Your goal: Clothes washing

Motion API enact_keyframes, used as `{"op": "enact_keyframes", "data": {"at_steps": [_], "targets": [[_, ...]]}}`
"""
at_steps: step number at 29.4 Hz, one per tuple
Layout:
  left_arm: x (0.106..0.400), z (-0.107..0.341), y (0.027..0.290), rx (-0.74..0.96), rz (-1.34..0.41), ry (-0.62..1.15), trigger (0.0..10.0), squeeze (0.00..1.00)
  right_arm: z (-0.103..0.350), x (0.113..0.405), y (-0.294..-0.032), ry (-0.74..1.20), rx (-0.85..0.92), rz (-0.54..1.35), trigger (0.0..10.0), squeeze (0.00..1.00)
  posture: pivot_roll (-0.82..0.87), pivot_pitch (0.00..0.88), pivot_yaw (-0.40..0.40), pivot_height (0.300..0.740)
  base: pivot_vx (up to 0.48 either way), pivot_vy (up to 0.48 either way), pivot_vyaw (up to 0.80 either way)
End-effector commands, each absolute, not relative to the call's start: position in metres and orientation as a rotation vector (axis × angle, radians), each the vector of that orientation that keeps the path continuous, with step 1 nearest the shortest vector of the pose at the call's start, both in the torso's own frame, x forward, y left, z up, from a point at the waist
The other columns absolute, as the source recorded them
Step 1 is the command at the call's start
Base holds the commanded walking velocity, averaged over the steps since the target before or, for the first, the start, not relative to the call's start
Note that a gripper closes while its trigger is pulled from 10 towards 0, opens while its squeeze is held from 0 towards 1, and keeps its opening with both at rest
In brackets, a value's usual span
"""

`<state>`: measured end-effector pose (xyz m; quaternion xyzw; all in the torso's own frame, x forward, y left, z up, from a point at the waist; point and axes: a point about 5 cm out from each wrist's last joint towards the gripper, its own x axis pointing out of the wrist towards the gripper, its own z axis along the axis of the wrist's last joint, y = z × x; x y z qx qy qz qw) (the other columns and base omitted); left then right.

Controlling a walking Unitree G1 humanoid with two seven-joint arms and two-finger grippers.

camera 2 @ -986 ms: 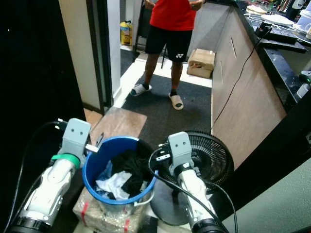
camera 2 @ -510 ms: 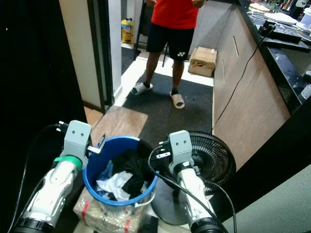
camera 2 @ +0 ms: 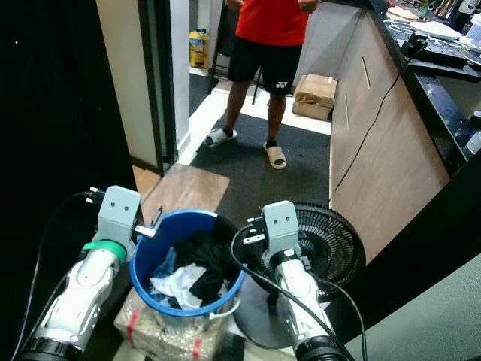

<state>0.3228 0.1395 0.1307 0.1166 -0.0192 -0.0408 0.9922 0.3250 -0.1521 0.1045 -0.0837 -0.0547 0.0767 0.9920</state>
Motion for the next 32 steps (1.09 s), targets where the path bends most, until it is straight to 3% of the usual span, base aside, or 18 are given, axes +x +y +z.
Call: {"op": "enact_keyframes", "data": {"at_steps": [1, 32], "targets": [[0.3219, 0.1251, 0.1384, 0.225, -0.092, -0.021, 10.0, 0.00, 0.1028, 0.3247, -0.1556, -0.101, -0.171, 0.144, 10.0, 0.00, 0.09, 0.028, -0.010, 0.675, 0.000, 0.000, 0.00], [0.3211, 0.1238, 0.1384, 0.223, -0.087, -0.018, 10.0, 0.00, 0.1009, 0.3234, -0.1561, -0.094, -0.169, 0.143, 10.0, 0.00, 0.09, 0.041, -0.010, 0.605, 0.000, 0.000, 0.00]]}}
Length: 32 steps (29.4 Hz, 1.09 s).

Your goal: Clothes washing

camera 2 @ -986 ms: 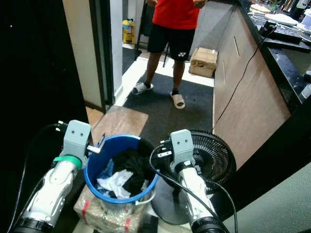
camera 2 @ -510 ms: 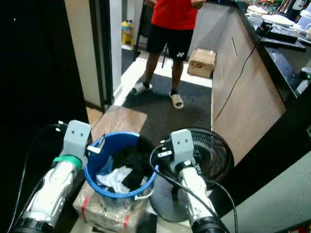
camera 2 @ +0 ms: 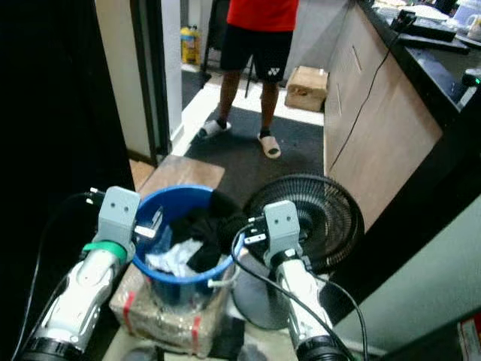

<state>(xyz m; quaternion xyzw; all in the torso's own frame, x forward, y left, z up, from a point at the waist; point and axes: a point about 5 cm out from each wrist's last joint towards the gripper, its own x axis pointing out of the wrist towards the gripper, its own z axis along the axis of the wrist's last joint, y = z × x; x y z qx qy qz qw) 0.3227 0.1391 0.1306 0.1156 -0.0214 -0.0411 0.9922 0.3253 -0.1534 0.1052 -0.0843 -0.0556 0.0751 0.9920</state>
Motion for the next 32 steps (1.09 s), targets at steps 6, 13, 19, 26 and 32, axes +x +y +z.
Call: {"op": "enact_keyframes", "data": {"at_steps": [6, 13, 19, 26, 32], "targets": [[0.321, 0.124, 0.138, 0.222, -0.087, -0.019, 10.0, 0.00, 0.101, 0.323, -0.155, -0.096, -0.168, 0.145, 10.0, 0.00, 0.09, 0.041, -0.010, 0.590, 0.000, 0.000, 0.00], [0.323, 0.130, 0.137, 0.214, -0.088, -0.034, 10.0, 0.00, 0.103, 0.324, -0.155, -0.101, -0.165, 0.145, 10.0, 0.00, 0.09, 0.045, -0.009, 0.565, 0.000, 0.000, 0.00], [0.325, 0.137, 0.134, 0.204, -0.090, -0.055, 10.0, 0.00, 0.103, 0.324, -0.155, -0.104, -0.165, 0.145, 10.0, 0.00, 0.09, 0.046, -0.009, 0.540, 0.000, 0.000, 0.00], [0.326, 0.138, 0.134, 0.202, -0.089, -0.059, 10.0, 0.00, 0.104, 0.325, -0.155, -0.103, -0.165, 0.145, 10.0, 0.00, 0.09, 0.046, -0.007, 0.510, 0.000, 0.000, 0.00], [0.326, 0.138, 0.135, 0.203, -0.089, -0.057, 10.0, 0.00, 0.103, 0.325, -0.155, -0.101, -0.165, 0.146, 10.0, 0.00, 0.09, 0.045, -0.008, 0.485, 0.000, 0.000, 0.00]]}}
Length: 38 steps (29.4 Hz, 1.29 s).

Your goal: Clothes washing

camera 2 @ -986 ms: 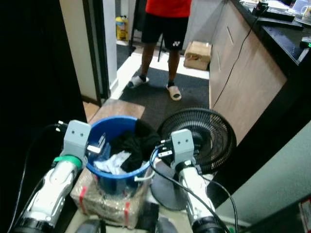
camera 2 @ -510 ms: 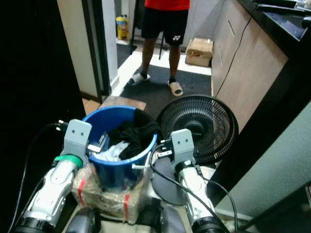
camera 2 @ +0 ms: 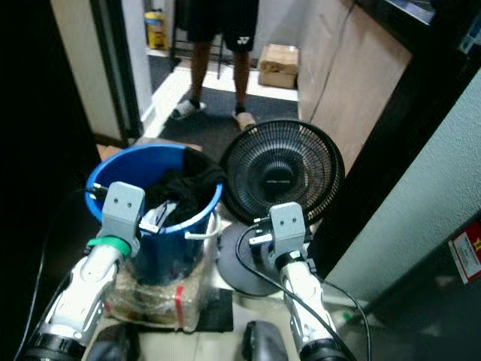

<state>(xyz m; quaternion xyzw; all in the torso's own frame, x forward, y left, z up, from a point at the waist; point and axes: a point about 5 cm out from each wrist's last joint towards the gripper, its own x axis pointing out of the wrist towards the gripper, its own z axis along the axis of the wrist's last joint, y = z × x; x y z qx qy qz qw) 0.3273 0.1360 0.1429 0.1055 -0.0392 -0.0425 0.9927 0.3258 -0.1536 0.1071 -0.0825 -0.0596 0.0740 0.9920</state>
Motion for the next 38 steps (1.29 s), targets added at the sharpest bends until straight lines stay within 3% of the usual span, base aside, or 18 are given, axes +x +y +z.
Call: {"op": "enact_keyframes", "data": {"at_steps": [1, 15, 22, 26, 31, 38], "targets": [[0.326, 0.138, 0.135, 0.203, -0.089, -0.057, 10.0, 0.00, 0.103, 0.325, -0.155, -0.101, -0.165, 0.146, 10.0, 0.00, 0.09, 0.045, -0.008, 0.485, 0.000, 0.000, 0.00], [0.332, 0.170, 0.135, 0.166, -0.084, -0.143, 10.0, 0.00, 0.131, 0.331, -0.153, -0.195, -0.158, 0.167, 10.0, 0.00, 0.09, 0.036, -0.010, 0.460, 0.000, 0.000, 0.00], [0.338, 0.248, 0.128, 0.101, -0.132, -0.381, 10.0, 0.00, 0.184, 0.341, -0.154, -0.368, -0.154, 0.164, 10.0, 0.00, 0.09, 0.034, -0.013, 0.460, 0.000, 0.000, 0.00], [0.339, 0.271, 0.119, 0.078, -0.153, -0.443, 10.0, 0.00, 0.186, 0.342, -0.152, -0.374, -0.156, 0.173, 10.0, 0.00, 0.09, 0.036, -0.016, 0.460, 0.000, 0.000, 0.00], [0.346, 0.278, 0.109, 0.091, -0.173, -0.427, 10.0, 0.00, 0.181, 0.341, -0.148, -0.356, -0.161, 0.196, 10.0, 0.00, 0.08, 0.044, -0.013, 0.460, 0.000, 0.000, 0.00], [0.364, 0.267, 0.101, 0.073, -0.154, -0.272, 10.0, 0.00, 0.173, 0.340, -0.145, -0.315, -0.171, 0.221, 10.0, 0.00, 0.08, 0.066, -0.012, 0.460, 0.000, 0.000, 0.00]]}}
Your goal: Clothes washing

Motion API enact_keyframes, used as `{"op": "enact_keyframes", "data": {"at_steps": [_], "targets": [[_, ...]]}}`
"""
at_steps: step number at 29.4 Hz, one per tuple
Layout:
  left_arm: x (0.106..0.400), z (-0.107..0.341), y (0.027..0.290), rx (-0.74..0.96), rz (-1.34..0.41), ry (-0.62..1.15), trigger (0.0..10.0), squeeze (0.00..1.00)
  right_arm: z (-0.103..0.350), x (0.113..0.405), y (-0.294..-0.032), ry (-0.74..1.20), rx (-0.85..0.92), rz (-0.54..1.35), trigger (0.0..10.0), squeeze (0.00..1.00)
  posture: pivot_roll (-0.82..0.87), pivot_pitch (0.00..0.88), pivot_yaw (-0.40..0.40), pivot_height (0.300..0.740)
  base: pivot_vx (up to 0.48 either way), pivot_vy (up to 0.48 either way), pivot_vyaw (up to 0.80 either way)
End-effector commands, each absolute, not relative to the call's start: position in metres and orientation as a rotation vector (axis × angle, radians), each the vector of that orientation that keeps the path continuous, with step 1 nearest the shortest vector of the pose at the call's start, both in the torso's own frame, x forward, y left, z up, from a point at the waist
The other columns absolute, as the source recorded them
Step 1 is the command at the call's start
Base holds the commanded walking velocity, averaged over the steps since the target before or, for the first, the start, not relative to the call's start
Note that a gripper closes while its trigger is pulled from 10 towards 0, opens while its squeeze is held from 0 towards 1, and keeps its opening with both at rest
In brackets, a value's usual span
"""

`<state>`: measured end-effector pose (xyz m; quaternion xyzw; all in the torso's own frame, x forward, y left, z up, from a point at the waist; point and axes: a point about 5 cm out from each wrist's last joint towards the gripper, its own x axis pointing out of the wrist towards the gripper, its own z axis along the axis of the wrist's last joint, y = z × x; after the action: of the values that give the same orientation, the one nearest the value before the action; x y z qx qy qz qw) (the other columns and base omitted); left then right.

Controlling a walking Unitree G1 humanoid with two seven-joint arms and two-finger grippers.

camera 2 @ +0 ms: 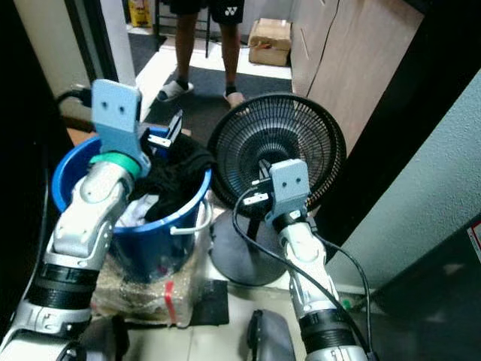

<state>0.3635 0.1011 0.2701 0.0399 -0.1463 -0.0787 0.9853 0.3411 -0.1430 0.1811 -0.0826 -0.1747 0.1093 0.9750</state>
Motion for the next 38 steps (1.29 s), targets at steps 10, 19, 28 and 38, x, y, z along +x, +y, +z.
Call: {"op": "enact_keyframes", "data": {"at_steps": [10, 19, 28, 38], "targets": [[0.405, 0.257, 0.123, -0.031, -0.069, -0.018, 10.0, 0.00, 0.166, 0.352, -0.133, -0.253, -0.184, 0.264, 10.0, 0.00, 0.10, 0.113, -0.019, 0.460, 0.000, 0.000, 0.00], [0.415, 0.226, 0.117, -0.057, -0.159, 0.171, 10.0, 0.00, 0.165, 0.363, -0.143, -0.214, -0.201, 0.242, 10.0, 0.00, 0.11, 0.158, -0.021, 0.460, 0.000, 0.000, 0.00], [0.405, 0.187, 0.071, -0.049, -0.371, 0.336, 10.0, 0.00, 0.157, 0.357, -0.161, -0.182, -0.225, 0.188, 10.0, 0.00, 0.06, 0.217, 0.018, 0.460, 0.000, 0.000, 0.00], [0.388, 0.158, 0.028, -0.024, -0.481, 0.419, 10.0, 0.00, 0.147, 0.342, -0.176, -0.168, -0.240, 0.141, 10.0, 0.00, 0.00, 0.279, 0.056, 0.460, 0.000, 0.000, 0.00]]}}
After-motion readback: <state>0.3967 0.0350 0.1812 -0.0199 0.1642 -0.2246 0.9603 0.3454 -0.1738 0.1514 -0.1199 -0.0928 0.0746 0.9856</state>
